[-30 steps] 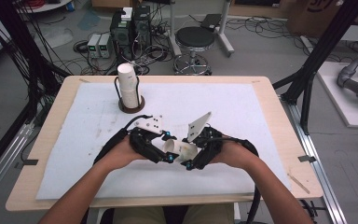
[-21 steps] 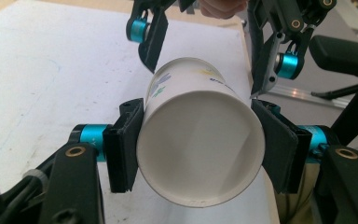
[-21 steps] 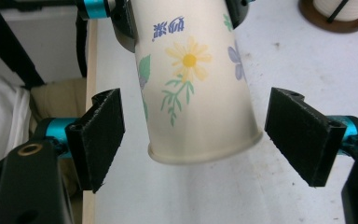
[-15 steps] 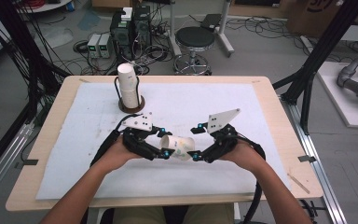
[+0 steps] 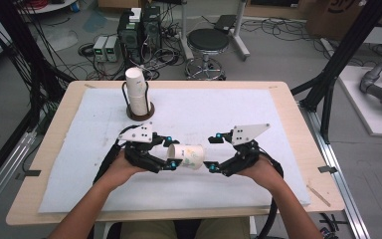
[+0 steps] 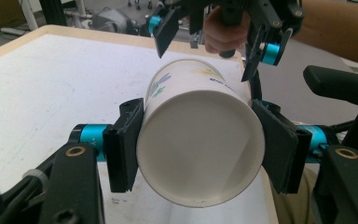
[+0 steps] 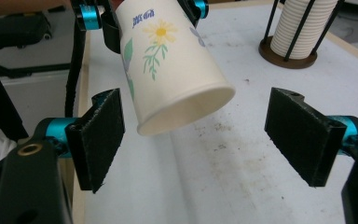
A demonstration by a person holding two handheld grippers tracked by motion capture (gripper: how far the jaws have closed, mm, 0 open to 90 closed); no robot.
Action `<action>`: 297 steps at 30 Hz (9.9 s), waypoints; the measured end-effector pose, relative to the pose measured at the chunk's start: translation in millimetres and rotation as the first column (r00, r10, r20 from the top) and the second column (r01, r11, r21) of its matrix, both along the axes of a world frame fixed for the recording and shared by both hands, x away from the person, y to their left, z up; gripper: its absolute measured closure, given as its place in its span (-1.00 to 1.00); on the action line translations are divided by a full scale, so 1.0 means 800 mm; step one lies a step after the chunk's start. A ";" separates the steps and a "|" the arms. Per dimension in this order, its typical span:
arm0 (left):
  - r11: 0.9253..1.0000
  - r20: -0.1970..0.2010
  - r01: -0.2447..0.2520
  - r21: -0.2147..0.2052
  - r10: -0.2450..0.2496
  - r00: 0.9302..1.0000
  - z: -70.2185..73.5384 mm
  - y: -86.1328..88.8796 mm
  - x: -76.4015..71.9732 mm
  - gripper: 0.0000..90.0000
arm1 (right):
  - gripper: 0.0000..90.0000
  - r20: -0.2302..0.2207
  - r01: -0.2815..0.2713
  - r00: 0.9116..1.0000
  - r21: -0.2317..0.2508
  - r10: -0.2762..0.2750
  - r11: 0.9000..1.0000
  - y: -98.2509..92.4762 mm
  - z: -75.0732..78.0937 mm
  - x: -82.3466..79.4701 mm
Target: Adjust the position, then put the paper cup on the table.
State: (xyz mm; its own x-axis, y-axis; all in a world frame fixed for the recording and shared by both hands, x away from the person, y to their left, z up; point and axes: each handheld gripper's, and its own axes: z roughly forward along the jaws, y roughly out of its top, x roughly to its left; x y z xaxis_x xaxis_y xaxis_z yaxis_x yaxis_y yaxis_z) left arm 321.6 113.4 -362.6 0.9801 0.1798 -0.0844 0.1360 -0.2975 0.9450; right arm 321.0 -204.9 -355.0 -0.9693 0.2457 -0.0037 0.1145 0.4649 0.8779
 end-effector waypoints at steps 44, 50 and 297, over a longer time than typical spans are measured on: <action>0.987 0.018 0.095 -0.133 -0.093 0.995 -0.002 -0.001 -0.012 -0.17 | -0.46 -0.070 -0.126 0.987 0.210 0.144 0.970 0.010 -0.038 -0.004; 0.981 0.013 0.098 -0.167 -0.097 0.995 -0.004 0.001 -0.011 -0.17 | -0.38 -0.071 -0.130 0.986 0.265 0.154 0.955 0.008 -0.037 -0.003; 0.850 0.010 -0.520 0.086 0.521 0.854 -0.112 0.065 0.039 -0.21 | -0.51 0.031 0.454 0.889 0.083 -0.457 0.887 -0.092 -0.049 -0.008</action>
